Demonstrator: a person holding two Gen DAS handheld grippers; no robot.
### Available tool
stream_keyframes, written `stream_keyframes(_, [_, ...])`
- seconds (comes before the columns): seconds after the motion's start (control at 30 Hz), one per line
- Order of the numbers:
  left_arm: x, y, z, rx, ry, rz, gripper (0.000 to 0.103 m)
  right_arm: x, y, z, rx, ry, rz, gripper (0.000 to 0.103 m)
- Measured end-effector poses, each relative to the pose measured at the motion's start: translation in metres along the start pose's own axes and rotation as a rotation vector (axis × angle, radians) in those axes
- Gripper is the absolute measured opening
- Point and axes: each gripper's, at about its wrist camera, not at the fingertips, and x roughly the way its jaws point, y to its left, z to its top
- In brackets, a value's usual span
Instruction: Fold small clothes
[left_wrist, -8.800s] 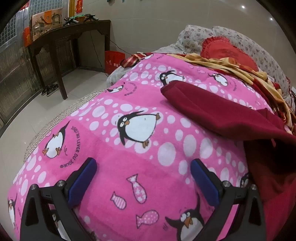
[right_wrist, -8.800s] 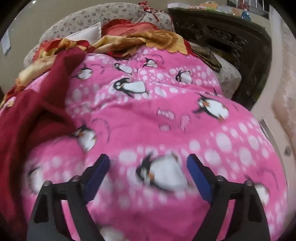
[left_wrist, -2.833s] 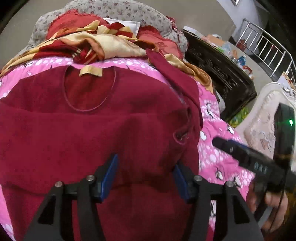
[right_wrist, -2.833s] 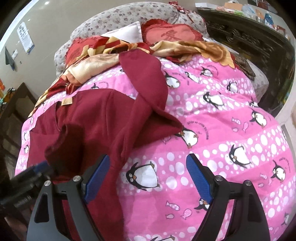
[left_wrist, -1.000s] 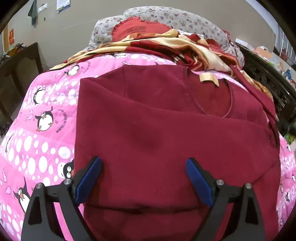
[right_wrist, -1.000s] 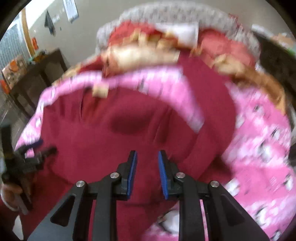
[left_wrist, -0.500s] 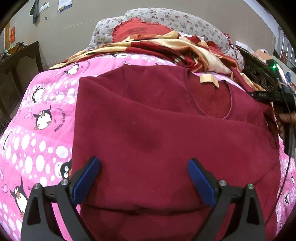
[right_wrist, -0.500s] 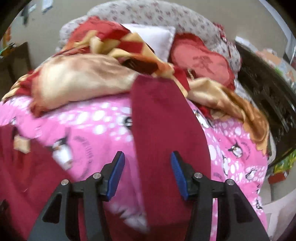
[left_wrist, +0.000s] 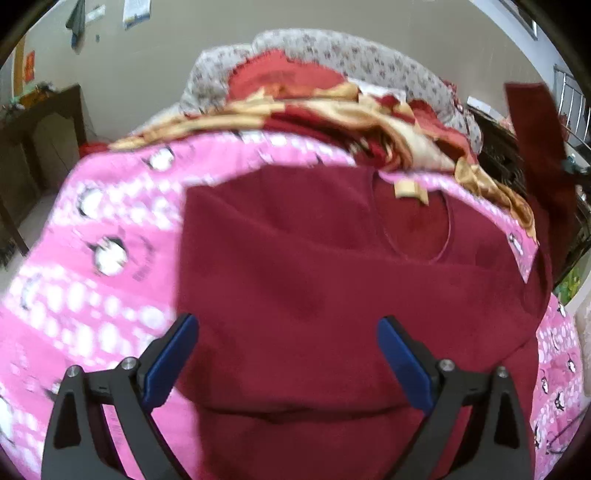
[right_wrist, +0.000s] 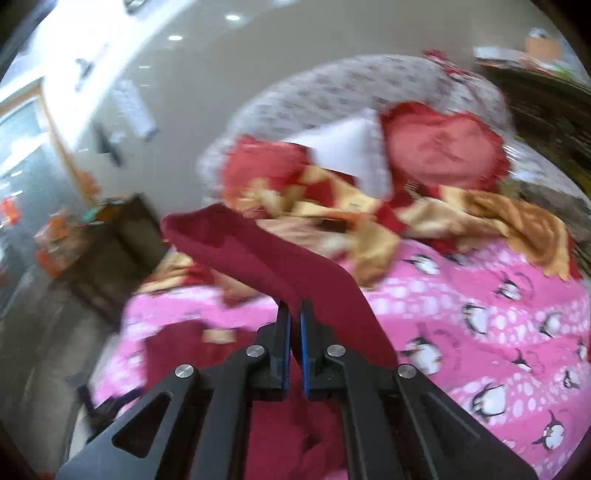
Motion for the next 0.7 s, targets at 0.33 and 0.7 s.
stream_keyframes(0.33, [-0.063,0.057,0.017,-0.146,-0.110,-0.013,0.100,0.016,0.127,-0.017,-0.184,0.171,0.388,0.031])
stream_keyframes(0.7, [-0.081,0.083,-0.007,-0.075,-0.097,-0.006,0.100,0.176,0.170,-0.079,-0.265,0.605,0.402,0.031])
